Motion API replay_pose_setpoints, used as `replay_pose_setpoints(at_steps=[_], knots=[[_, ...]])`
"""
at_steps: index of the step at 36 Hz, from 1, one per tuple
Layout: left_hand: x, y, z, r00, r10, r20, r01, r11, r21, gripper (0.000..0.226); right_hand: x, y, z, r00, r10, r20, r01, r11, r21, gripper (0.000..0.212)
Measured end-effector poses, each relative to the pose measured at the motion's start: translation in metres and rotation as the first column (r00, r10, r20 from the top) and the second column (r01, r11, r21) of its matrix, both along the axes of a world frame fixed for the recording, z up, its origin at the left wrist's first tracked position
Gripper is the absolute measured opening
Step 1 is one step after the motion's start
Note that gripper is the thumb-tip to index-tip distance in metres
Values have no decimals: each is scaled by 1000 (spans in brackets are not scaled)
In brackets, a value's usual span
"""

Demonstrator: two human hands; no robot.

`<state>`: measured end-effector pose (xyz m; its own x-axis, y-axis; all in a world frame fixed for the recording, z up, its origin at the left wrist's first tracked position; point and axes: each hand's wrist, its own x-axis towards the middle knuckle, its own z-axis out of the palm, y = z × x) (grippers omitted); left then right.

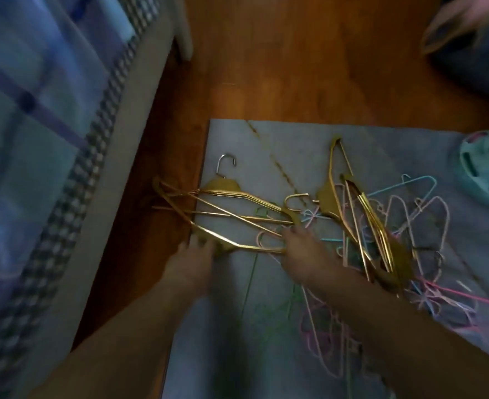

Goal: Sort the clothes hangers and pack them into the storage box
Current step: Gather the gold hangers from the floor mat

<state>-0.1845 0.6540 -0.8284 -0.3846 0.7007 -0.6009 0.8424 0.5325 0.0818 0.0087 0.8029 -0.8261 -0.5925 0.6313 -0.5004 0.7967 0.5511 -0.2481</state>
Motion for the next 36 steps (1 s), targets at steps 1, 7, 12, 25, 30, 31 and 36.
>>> replay_pose_setpoints(at_steps=[1,7,12,25,30,31,36], knots=[[4,4,-4,1000,22,-11,-22,1000,-1,63,-4,0,-18,998,69,7,-69,996,60,58],[8,8,-30,996,3,-93,2,999,50,84,-18,-4,-62,957,273,97,-289,910,296,72],[1,-7,-5,969,-145,-198,183,965,189,79,-14,17,-25,973,226,-46,-211,953,216,65],[-19,0,119,911,-377,-164,385,643,662,22,19,74,141,979,160,123,-189,942,278,25],[-20,8,121,946,-325,-7,210,591,779,44,11,81,149,981,76,177,-162,822,545,30],[-18,4,122,962,-273,2,158,564,811,46,8,73,144,982,32,187,-130,830,542,31],[-15,20,124,995,-90,53,-9,432,902,42,-36,66,109,920,-254,-298,369,817,443,72]])
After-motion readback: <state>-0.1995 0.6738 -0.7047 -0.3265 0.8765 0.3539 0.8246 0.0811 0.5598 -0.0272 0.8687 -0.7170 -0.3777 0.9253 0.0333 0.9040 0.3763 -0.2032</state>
